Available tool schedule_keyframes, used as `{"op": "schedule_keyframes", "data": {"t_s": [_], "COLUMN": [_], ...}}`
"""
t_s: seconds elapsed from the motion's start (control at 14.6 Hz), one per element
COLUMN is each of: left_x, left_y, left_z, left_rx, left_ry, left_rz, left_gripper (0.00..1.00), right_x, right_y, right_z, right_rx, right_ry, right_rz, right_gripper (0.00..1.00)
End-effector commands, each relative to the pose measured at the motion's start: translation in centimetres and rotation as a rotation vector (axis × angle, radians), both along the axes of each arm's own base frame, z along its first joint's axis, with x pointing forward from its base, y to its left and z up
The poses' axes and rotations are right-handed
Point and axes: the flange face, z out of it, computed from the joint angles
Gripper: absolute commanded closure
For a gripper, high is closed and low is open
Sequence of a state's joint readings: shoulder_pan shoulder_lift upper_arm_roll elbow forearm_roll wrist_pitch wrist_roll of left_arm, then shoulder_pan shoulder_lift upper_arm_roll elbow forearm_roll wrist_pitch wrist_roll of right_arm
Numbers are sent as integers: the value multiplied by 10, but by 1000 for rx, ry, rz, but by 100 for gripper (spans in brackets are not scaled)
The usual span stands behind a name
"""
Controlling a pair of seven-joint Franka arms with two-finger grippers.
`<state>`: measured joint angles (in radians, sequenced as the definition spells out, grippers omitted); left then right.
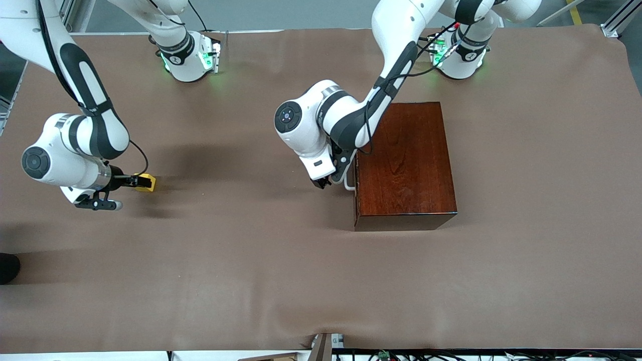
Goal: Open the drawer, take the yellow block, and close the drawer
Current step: 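Push the drawer shut with the left gripper, then open the right gripper to drop the yellow cube on the table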
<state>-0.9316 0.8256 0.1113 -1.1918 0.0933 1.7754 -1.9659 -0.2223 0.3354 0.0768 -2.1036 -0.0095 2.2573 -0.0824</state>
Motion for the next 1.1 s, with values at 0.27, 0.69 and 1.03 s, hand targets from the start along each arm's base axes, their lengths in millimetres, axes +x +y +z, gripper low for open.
{"op": "schedule_keyframes", "data": {"t_s": [0.27, 0.69, 1.03], "left_x": [-3, 8, 41], "left_y": [-2, -3, 62], "left_z": [32, 129, 217], "left_rx": [-34, -188, -228], "left_ry": [-25, -143, -162], "left_rz": [-14, -167, -271], "left_gripper": [0, 0, 0], "right_x": [32, 50, 38], "right_y": [31, 49, 68], "right_z": [109, 195, 268], "right_rx": [-17, -13, -26], "right_ry": [-10, 12, -40], "right_rz": [71, 99, 119], "right_gripper": [0, 0, 0]}}
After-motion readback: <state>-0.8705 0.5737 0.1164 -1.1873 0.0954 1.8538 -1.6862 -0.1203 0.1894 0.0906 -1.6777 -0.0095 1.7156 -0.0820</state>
